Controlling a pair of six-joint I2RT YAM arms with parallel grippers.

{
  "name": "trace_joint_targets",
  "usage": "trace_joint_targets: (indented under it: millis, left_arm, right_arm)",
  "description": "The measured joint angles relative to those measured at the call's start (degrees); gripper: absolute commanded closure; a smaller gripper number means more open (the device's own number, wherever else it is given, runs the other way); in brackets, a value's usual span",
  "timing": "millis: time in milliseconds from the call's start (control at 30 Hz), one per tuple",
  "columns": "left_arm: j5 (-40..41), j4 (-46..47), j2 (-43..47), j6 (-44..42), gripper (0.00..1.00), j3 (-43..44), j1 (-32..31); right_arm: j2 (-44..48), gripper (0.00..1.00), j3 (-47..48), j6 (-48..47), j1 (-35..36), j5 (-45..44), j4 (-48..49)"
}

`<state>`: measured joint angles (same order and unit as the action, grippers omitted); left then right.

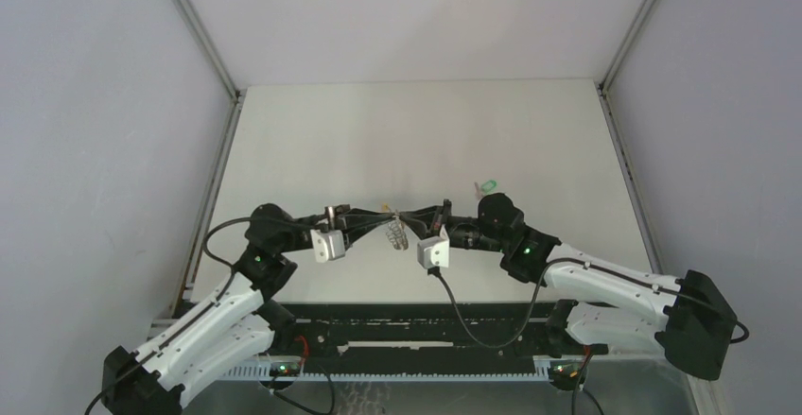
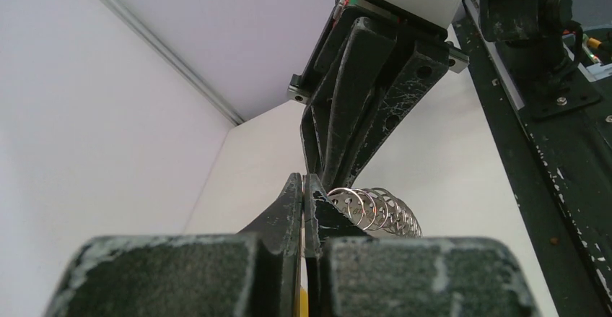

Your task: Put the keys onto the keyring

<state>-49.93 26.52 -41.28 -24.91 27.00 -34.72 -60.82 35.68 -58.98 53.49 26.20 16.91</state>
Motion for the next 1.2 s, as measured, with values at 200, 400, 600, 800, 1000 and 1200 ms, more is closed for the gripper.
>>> trace_joint_targets:
  millis: [200,400,600,800,1000,1200]
  left_arm:
    - [0.68,1.4,-0.11,0.37,1.0,-0.26,0.09]
    - [3.26,6.99,-2.43,2.23,1.0,-3.72,0.09]
    - [6.64,18.32,-8.31,8.02,1.0,-9.92,0.15]
    - [9.4,34.18,-15.28,16.2,1.0,-16.61,0.15]
    - [11.41,41.09,-17.42,19.85,1.0,-18.6,0.15]
    - [14.95,41.29,-12.57,19.32,1.0,-19.02,0.15]
  right_arm:
    - [1.97,1.0,-0.28,2.69,-1.29,-0.74,0.24]
    - [3.04,1.0,-0.7,9.46,-2.8,-4.35,-0.37]
    - [1.64,1.0,-2.05,19.89,-2.69,-9.16,-1.44]
    - [0.98,1.0,-3.61,30.34,-3.23,-13.31,-3.52]
    - [-0.92,1.0,-3.76,38.6,-4.63,-17.53,-6.27]
    - [-1.14,1.0,-3.82,44.26,-6.12,-21.2,-12.28]
